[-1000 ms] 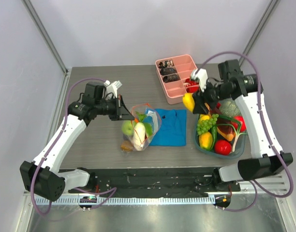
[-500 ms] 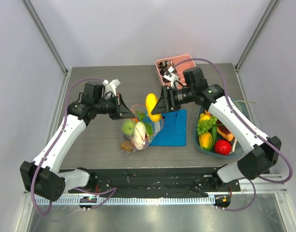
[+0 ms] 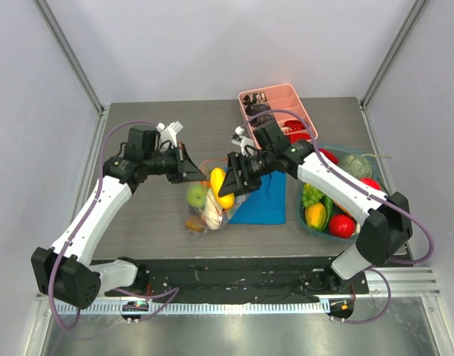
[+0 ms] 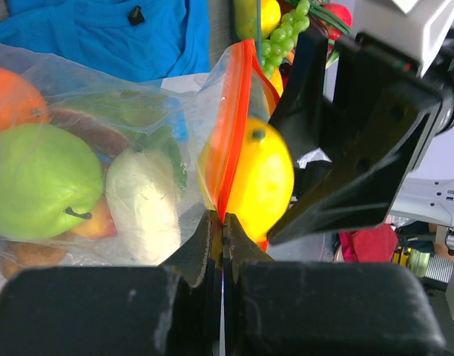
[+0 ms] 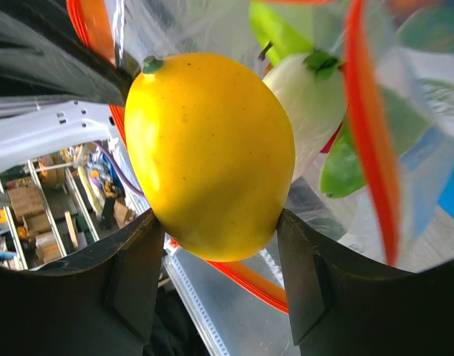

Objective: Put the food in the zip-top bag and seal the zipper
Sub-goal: Place the fake fruit in the zipper food storage bag, then adjust the zipper food storage bag at the center of the board.

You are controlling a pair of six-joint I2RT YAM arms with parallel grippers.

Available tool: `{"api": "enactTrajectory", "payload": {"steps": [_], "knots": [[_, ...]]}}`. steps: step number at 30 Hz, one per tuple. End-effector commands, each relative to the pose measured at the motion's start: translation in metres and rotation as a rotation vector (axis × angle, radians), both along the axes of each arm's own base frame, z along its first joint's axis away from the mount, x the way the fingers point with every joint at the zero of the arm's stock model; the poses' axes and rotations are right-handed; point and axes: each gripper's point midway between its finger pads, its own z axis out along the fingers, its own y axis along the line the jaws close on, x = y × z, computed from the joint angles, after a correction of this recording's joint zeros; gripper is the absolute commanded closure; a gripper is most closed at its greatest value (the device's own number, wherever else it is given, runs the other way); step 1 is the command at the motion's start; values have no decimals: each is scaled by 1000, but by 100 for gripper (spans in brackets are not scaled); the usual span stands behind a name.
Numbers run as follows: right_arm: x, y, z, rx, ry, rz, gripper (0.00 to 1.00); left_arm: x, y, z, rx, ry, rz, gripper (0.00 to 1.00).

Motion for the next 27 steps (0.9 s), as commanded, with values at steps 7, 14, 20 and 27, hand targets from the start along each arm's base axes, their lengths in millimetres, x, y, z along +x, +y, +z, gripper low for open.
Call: {"api": "enactTrajectory", "payload": {"steps": [7,14,20,27], "knots": [[6,-5,42,-7,-206,52,8,-1,2,15,-38,-56,-11,100],[15,-40,59,-155,-409,29,12,-2,2,13,-44,-52,-19,100],[26,-80,14,-343,-381,-59,27,-3,2,15,-56,-63,-22,100],[30,-60,-6,-299,-296,-32,30,-9,3,19,-59,-93,-39,99]]}}
